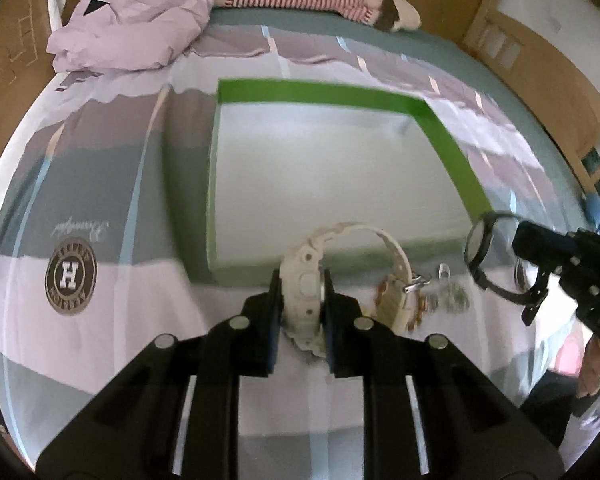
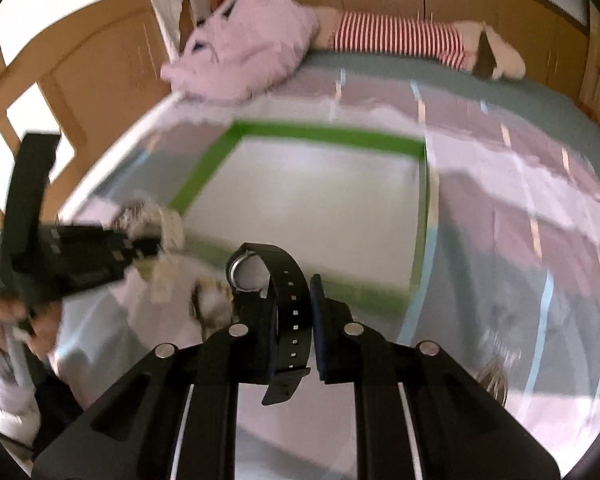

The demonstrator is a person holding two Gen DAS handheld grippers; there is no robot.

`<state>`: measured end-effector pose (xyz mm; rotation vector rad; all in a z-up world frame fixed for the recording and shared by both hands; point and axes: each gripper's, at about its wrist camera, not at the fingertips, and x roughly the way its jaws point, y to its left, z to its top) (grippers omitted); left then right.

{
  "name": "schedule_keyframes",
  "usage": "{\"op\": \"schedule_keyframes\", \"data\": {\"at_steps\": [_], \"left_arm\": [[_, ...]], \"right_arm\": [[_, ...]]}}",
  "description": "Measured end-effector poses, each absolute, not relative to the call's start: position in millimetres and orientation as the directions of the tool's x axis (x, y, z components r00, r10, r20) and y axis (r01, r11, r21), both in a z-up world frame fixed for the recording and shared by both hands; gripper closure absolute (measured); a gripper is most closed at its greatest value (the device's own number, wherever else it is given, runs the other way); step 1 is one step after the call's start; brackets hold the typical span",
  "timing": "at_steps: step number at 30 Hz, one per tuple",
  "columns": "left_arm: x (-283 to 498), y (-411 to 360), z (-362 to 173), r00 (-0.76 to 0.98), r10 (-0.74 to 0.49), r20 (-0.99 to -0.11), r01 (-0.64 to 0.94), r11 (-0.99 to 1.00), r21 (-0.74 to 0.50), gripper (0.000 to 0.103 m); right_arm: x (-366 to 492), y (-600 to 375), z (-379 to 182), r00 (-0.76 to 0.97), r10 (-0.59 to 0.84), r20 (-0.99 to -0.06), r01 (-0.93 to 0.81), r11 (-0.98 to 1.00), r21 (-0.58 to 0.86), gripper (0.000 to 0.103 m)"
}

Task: Organize jewelry
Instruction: 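Carry both watches into the green box and open both tools, then move the left tool to the black-gold bead bracelet while the right tool reaches the jade pendant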

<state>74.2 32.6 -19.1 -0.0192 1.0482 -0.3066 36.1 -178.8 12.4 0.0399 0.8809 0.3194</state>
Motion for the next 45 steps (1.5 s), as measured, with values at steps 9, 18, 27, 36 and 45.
{"op": "schedule_keyframes", "data": {"at_steps": [9,18,27,36,45], "left_arm": [[130.8,38.0,-31.0,0.512,-0.192,-0.837,0.143,0.98,-0.138,0.086],[120.8,43.5,-27.6,0.499,-0.179,-0.848,0.129,0.983,-0.131,0.053],[59.8,28.7,-53.9,0.394,-0.173,-0.903,0.263,0.962,-0.07,0.054],[63.8,12.9,-108.9,0.267,-0.093,-0.959,0.271,0.962,-0.018,0.04],[58.4,49.4,-92.2,0.294,-0.082,-0.952,0.18,0.983,-0.029,0.044]], "right_arm": [[99.2,-187.7,-24.1,0.618,0.273,-0.737,-0.152,0.962,0.229,0.088],[75.6,-209.1,1.2,0.643,0.298,-0.705,-0.129,0.95,0.284,0.048],[35.2,-221.1,-29.1,0.453,0.271,-0.85,-0.169,0.962,0.216,0.049],[49.9,-188.0,-109.4,0.264,0.25,-0.932,-0.163,0.964,0.212,0.056],[39.3,-190.1,-85.1,0.292,0.393,-0.872,-0.224,0.914,0.338,0.058]]}}
